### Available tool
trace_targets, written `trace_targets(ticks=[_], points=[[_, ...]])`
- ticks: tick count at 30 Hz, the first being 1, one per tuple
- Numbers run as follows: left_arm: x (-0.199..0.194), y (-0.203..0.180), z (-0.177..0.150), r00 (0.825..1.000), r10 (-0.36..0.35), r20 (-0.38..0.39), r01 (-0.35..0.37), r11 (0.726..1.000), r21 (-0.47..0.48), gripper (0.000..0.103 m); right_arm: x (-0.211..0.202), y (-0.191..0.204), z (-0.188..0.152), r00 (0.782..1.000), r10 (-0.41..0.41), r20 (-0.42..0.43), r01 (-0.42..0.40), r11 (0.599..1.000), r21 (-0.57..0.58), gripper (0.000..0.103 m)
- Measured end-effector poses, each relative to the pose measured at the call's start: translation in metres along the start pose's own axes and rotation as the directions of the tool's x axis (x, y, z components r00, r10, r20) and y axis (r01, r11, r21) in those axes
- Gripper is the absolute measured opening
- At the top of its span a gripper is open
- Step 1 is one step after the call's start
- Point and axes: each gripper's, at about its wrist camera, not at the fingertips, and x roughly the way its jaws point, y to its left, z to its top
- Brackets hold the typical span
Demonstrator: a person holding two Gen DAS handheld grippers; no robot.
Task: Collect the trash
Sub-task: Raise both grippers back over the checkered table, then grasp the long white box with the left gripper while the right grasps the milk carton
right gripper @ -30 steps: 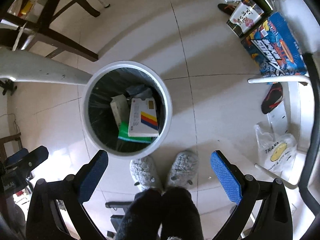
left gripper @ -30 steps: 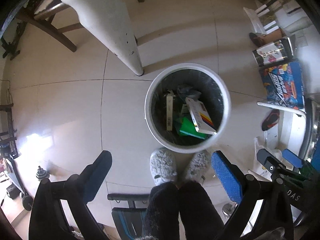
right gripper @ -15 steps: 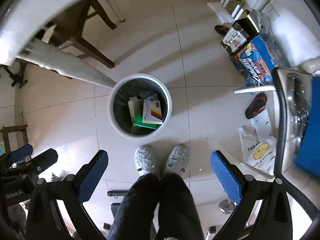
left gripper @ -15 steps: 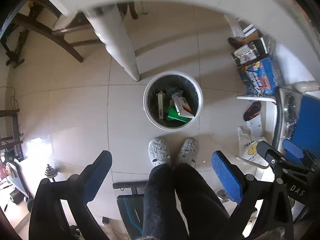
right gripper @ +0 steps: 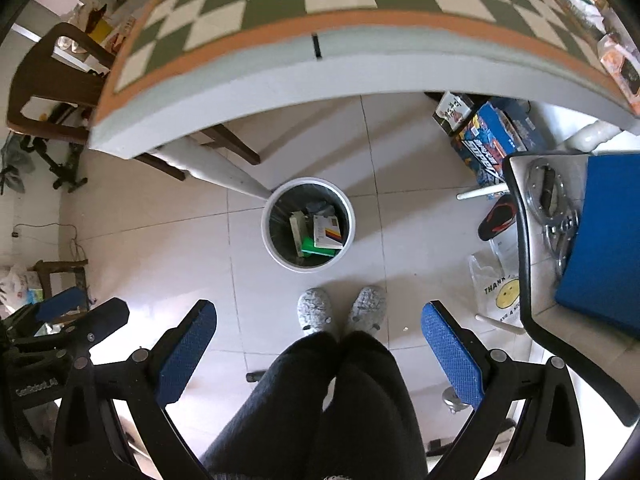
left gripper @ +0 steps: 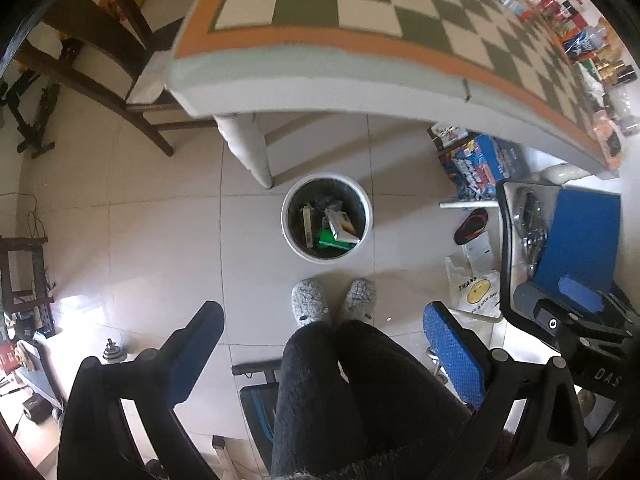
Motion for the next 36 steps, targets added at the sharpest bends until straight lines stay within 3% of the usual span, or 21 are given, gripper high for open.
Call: trace_targets(ticks=[3,8,13,17,22,28,34,36], points=[[-0.023,-0.003,0.015,0.999,0.009,0.053,-0.009,1.000,0.003,0.102,-0.025,0.003,0.004,1.000,0.027,0.013,-0.028,0.999,0.017,0.103],[-0.061,-0.022,0.062,0.987,0.022,0.159,-0.025,1.000,0.018,0.102,-0.071,-0.006,0.038,0.992,0.075,0.105,-0.085,0.992,0.095,0.103],[-0.083,-0.057,0.136,0.959,0.071,0.274,-0.092,0.994,0.066,0.102,-0.109,-0.035,0.099,0.976,0.096,0.195,-0.133,0.973,0.187,0.103],[-0.082,-0.090,0.208,0.944,0.098,0.315,-0.126,0.990,0.069,0.102,-0.118,-0.075,0.158,0.969,0.079,0.233,-0.140,0.956,0.257,0.103],[-0.063,-0.139,0.322,0.936,0.144,0.321,-0.167,0.985,0.046,0.102,-0.108,-0.148,0.276,0.968,0.014,0.252,-0.093,0.948,0.306,0.103],[-0.024,-0.195,0.434,0.946,0.210,0.248,-0.230,0.972,0.053,0.102,-0.058,-0.216,0.448,0.985,-0.048,0.166,-0.004,0.955,0.297,0.103],[0.019,-0.239,0.519,0.942,0.269,0.201,-0.295,0.949,0.112,0.102,0.010,-0.219,0.583,0.995,-0.074,0.071,0.060,0.981,0.184,0.103],[0.031,-0.248,0.539,0.942,0.282,0.183,-0.308,0.942,0.131,0.102,0.032,-0.215,0.609,0.996,-0.083,0.042,0.076,0.985,0.154,0.103]])
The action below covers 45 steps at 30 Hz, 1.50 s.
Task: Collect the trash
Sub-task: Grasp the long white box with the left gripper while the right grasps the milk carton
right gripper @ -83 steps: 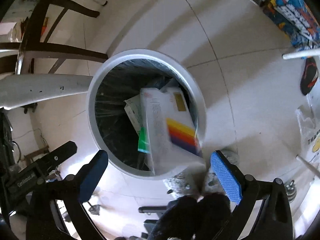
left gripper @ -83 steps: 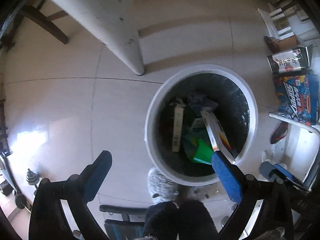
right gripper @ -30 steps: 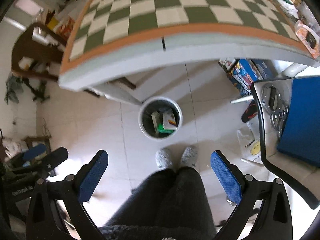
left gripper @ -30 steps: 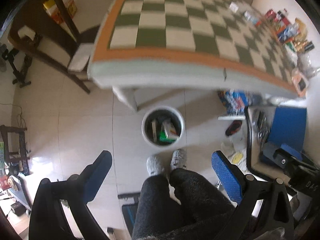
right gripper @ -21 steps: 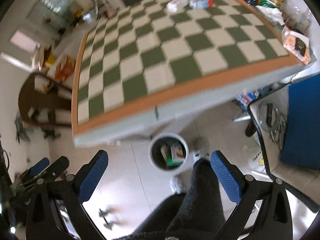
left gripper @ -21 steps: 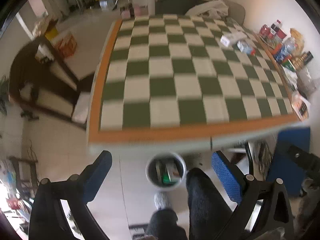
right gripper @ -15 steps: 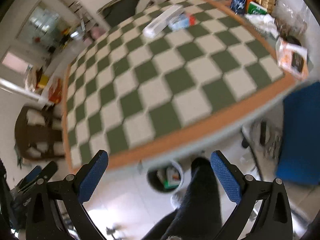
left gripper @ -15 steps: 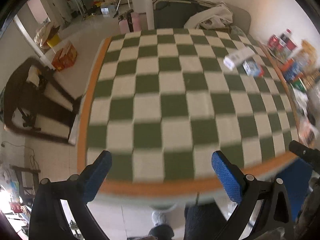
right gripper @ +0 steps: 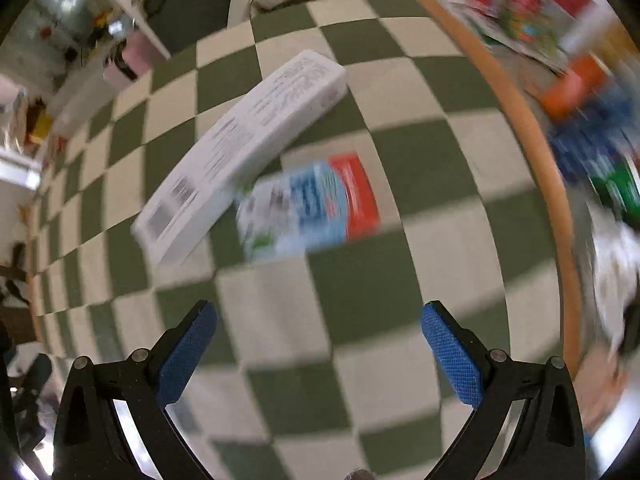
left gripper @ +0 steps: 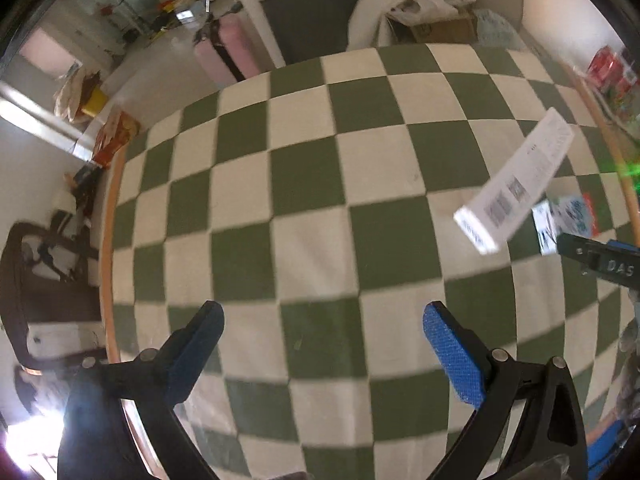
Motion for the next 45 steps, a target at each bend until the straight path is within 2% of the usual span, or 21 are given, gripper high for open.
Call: trace_targets(ticks=[5,6,7,10,14,19,20,21,22,23,24,27,29,31,33,34,36,39,42,45], points=[[0.020,-0.024,0.035,0.999,-0.005,-0.033,0.007,0.998,0.066,0.102,0.039,0.017,0.035,0.998,0.002,-0.062,-0.005,0.999,-0.049,0.103],[0.021,-0.029,0.040,0.999,-0.012,-0.036,0.015,0.996,0.083,0.102,0.042,0.017,0.037,0.998,0.003,-0.065,-0.006,0.999,-0.049,0.101],[0.021,-0.037,0.046,0.999,-0.025,-0.035,0.029,0.994,0.109,0.102,0.044,0.016,0.037,0.998,0.007,-0.062,-0.010,0.999,-0.048,0.094],[0.018,-0.066,0.062,0.996,-0.079,-0.030,0.084,0.976,0.201,0.102,0.038,0.000,0.031,0.999,0.010,-0.045,-0.010,1.000,-0.003,0.093],[0.021,-0.119,0.082,0.988,-0.140,-0.064,0.154,0.922,0.356,0.102,0.025,-0.048,0.004,0.999,0.015,-0.028,-0.010,0.989,0.151,0.093],[0.042,-0.179,0.100,0.984,-0.126,-0.129,0.174,0.847,0.503,0.101,0.022,-0.094,-0.024,0.998,0.020,-0.051,-0.006,0.961,0.275,0.093],[0.045,-0.185,0.101,0.984,-0.121,-0.133,0.173,0.840,0.515,0.100,0.022,-0.097,-0.029,0.998,0.020,-0.054,-0.004,0.959,0.283,0.093],[0.048,-0.192,0.102,0.983,-0.120,-0.137,0.175,0.832,0.527,0.088,0.022,-0.102,-0.031,0.998,0.021,-0.057,-0.003,0.956,0.295,0.093],[0.049,-0.194,0.103,0.983,-0.122,-0.141,0.179,0.831,0.527,0.063,0.023,-0.105,-0.031,0.998,0.018,-0.060,0.001,0.954,0.299,0.093],[0.050,-0.195,0.103,0.979,-0.130,-0.157,0.193,0.834,0.517,0.052,0.023,-0.108,-0.031,0.998,0.017,-0.061,0.002,0.954,0.301,0.093],[0.051,-0.192,0.101,0.975,-0.142,-0.172,0.210,0.843,0.495,0.051,0.023,-0.109,-0.030,0.998,0.019,-0.060,0.000,0.953,0.302,0.093],[0.048,-0.174,0.094,0.967,-0.174,-0.184,0.235,0.885,0.401,0.050,0.021,-0.112,-0.028,0.999,0.018,-0.052,-0.002,0.956,0.294,0.094],[0.050,-0.152,0.079,0.968,-0.162,-0.194,0.217,0.925,0.311,0.050,0.020,-0.112,-0.029,0.999,0.017,-0.043,-0.004,0.958,0.286,0.094],[0.049,-0.124,0.059,0.964,-0.173,-0.203,0.213,0.956,0.200,0.050,0.020,-0.108,-0.032,0.999,0.030,-0.037,-0.019,0.960,0.278,0.094],[0.049,-0.093,0.035,0.957,-0.184,-0.224,0.206,0.975,0.080,0.050,0.019,-0.110,-0.037,0.998,0.042,-0.037,-0.031,0.965,0.260,0.093],[0.049,-0.072,0.016,0.950,-0.202,-0.239,0.207,0.978,-0.008,0.050,0.018,-0.110,-0.037,0.998,0.048,-0.041,-0.037,0.970,0.239,0.093],[0.049,-0.045,-0.012,0.936,-0.232,-0.264,0.207,0.971,-0.119,0.050,0.016,-0.109,-0.038,0.997,0.053,-0.048,-0.042,0.979,0.199,0.094],[0.047,-0.007,-0.064,0.913,-0.290,-0.286,0.208,0.936,-0.285,0.050,0.014,-0.109,-0.041,0.995,0.068,-0.072,-0.058,0.989,0.135,0.094],[0.044,0.009,-0.096,0.911,-0.310,-0.272,0.215,0.920,-0.327,0.050,0.015,-0.109,-0.046,0.992,0.074,-0.105,-0.068,0.996,0.060,0.094],[0.042,0.006,-0.105,0.923,-0.285,-0.257,0.215,0.939,-0.268,0.051,0.019,-0.102,-0.057,0.989,0.059,-0.133,-0.062,0.998,-0.013,0.093]])
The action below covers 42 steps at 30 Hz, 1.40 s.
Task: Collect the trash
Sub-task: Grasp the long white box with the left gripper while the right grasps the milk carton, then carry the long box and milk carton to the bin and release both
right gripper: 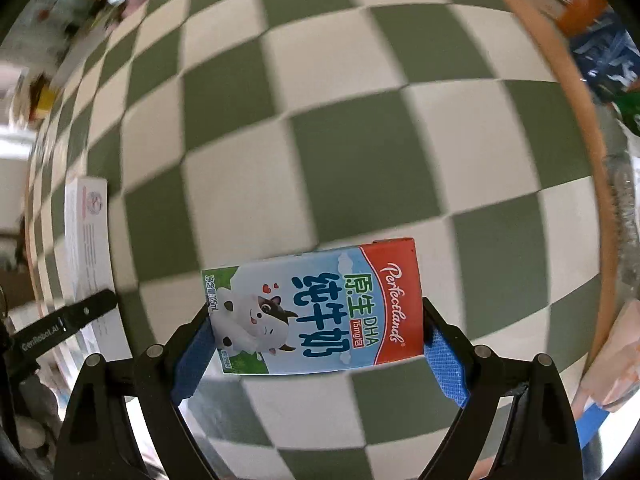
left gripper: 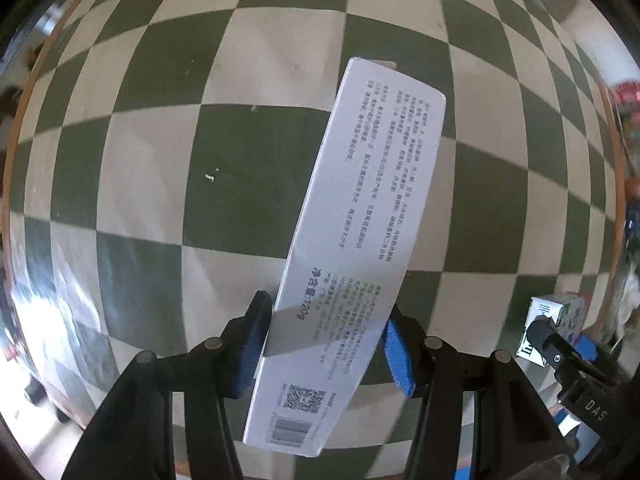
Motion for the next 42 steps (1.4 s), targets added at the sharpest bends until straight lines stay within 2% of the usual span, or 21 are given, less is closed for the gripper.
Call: trace_targets(ticks=[2,6,8,10,15,16,24,28,32,33,38,42], points=[[-0.002,-0.006,-0.004,0.999,0.027,0.031,-0.028,0.998,0.052,0.051,0.000,0.006,-0.002,1.000,-0.020,-0.011,0.019,0.999,-0.032,0.093],[-0.001,-0.023,-0.004,0.997,0.068,0.047,-0.074,0.989,0.127,0.051,-0.003,0.005,-0.001,0.998,-0.047,-0.032,0.046,0.997,-0.058,0.094],[-0.002,-0.025,-0.004,0.996,0.074,0.051,-0.080,0.987,0.140,0.051,-0.005,-0.005,-0.005,0.998,-0.051,-0.045,0.048,0.997,-0.062,0.094],[-0.003,-0.024,-0.002,0.996,0.075,0.058,-0.083,0.986,0.147,0.051,0.001,-0.005,0.018,0.997,-0.060,-0.053,0.056,0.996,-0.072,0.094],[-0.011,-0.035,0.005,0.992,0.092,0.089,-0.105,0.982,0.156,0.050,0.003,0.003,0.010,0.996,-0.074,-0.047,0.070,0.994,-0.087,0.094],[-0.013,-0.042,0.008,0.991,0.093,0.100,-0.108,0.981,0.160,0.044,0.000,0.003,0.009,0.996,-0.075,-0.044,0.071,0.994,-0.085,0.094],[-0.031,-0.058,0.004,0.982,0.107,0.158,-0.132,0.979,0.158,0.043,0.002,-0.001,0.009,0.997,-0.079,0.027,0.081,0.994,-0.079,0.093],[-0.049,-0.049,-0.013,0.976,0.090,0.198,-0.120,0.982,0.144,0.043,-0.001,0.000,0.012,0.996,-0.058,0.066,0.063,0.994,-0.084,0.093],[-0.075,-0.043,-0.037,0.963,0.078,0.260,-0.117,0.984,0.135,0.043,-0.015,0.006,0.007,0.994,-0.028,0.110,0.038,0.996,-0.084,0.093],[-0.071,-0.037,-0.046,0.959,0.076,0.274,-0.116,0.984,0.134,0.043,-0.020,0.009,0.004,0.992,-0.019,0.124,0.029,0.996,-0.083,0.093],[-0.108,0.010,-0.073,0.935,0.039,0.354,-0.089,0.988,0.124,0.043,-0.046,0.031,-0.033,0.981,0.038,0.191,-0.023,0.996,-0.080,0.093],[-0.131,0.052,-0.121,0.910,0.001,0.414,-0.064,0.988,0.139,0.043,-0.077,0.068,-0.103,0.965,0.072,0.254,-0.050,0.994,-0.092,0.093]])
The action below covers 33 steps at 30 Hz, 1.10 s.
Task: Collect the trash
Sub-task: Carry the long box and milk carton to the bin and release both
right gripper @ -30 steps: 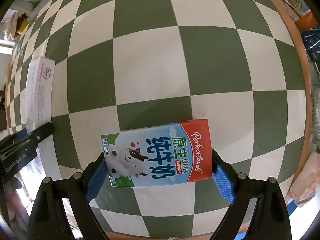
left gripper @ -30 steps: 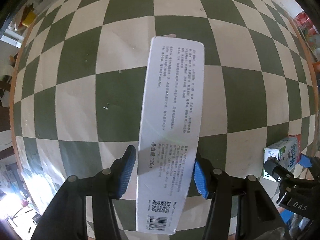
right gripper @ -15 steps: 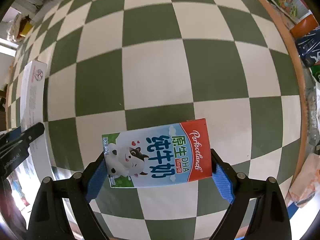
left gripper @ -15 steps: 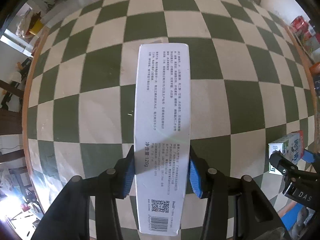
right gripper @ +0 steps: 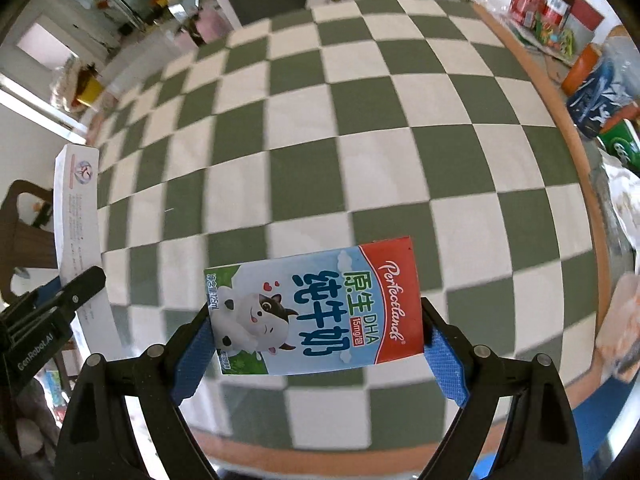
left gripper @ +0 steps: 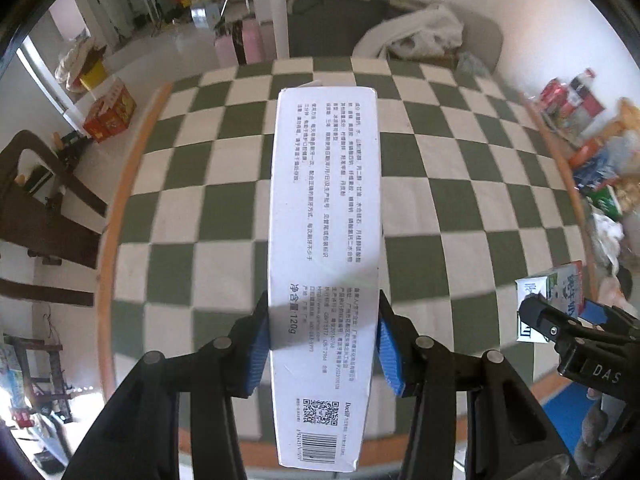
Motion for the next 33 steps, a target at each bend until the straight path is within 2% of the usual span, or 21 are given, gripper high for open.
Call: trace_targets(ticks=[4,8,12,14,18,23,25,26,31,33], points=[[-0.035,0.031,-0.053,0.998,-0.049,0.049,0.048,0.998,0.027,0.043,-0.043,0.043,-0.067,0.997,0.018,0.071,-0.018,1.000,0.012,0.093],[-0.056,0.062,-0.114,0.995,-0.097,0.031,0.097,0.995,0.029,0.043,-0.078,0.086,-0.152,0.994,0.017,0.112,-0.025,0.997,0.069,0.093],[-0.063,0.090,-0.177,0.989,-0.138,-0.044,0.139,0.990,0.012,0.043,-0.088,0.108,-0.231,0.995,0.040,0.090,-0.053,0.988,0.143,0.093],[-0.057,0.103,-0.210,0.980,-0.166,-0.111,0.167,0.986,-0.008,0.043,-0.086,0.117,-0.274,0.998,0.042,0.052,-0.050,0.985,0.167,0.093],[-0.032,0.119,-0.260,0.959,-0.187,-0.215,0.181,0.982,-0.044,0.043,-0.070,0.123,-0.338,0.998,0.048,-0.026,-0.042,0.979,0.199,0.093],[0.034,0.131,-0.312,0.912,-0.233,-0.337,0.192,0.970,-0.151,0.043,-0.020,0.113,-0.402,0.986,0.070,-0.152,-0.034,0.972,0.230,0.093],[0.078,0.134,-0.330,0.886,-0.263,-0.383,0.193,0.958,-0.213,0.043,0.011,0.107,-0.421,0.977,0.081,-0.198,-0.033,0.971,0.237,0.093],[0.094,0.134,-0.336,0.878,-0.270,-0.396,0.193,0.955,-0.225,0.043,0.028,0.105,-0.427,0.973,0.085,-0.215,-0.033,0.972,0.234,0.093],[0.211,0.141,-0.364,0.855,-0.275,-0.440,0.162,0.947,-0.278,0.043,0.146,0.091,-0.454,0.953,0.118,-0.279,-0.050,0.969,0.240,0.093],[0.256,0.145,-0.373,0.840,-0.287,-0.461,0.153,0.940,-0.305,0.044,0.195,0.085,-0.459,0.944,0.144,-0.296,-0.069,0.966,0.248,0.093]])
